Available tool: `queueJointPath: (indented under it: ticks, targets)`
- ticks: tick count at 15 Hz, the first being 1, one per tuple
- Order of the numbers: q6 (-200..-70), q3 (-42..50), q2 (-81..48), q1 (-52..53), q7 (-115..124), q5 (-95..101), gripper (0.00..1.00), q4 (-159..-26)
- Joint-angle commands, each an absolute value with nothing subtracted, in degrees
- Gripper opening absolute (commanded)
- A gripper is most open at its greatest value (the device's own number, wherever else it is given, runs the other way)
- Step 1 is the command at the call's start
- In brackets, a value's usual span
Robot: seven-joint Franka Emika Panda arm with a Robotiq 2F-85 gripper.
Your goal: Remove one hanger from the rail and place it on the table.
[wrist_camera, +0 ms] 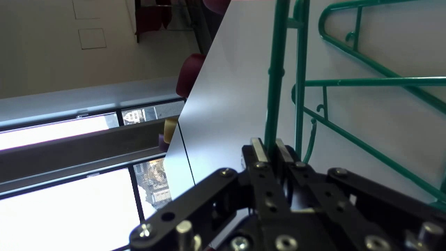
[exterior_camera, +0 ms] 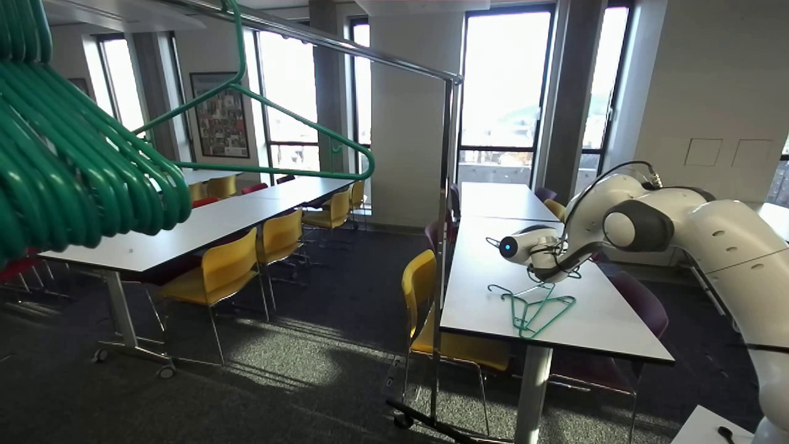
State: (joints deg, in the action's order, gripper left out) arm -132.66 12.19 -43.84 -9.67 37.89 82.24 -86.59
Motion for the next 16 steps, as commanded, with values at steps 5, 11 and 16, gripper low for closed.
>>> queueJointPath:
  ticks: [5, 11, 16]
  targets:
    - [-128.79, 12.3, -44.85, -8.52, 37.53, 82.89, 0.41, -86.38]
    - [-127.74, 10.45, -44.3, -10.34, 33.21, 77.56, 0.88, -86.92]
    - [-127.97, 7.15, -41.89, -13.45, 14.49, 56.97, 1.0, -87.98]
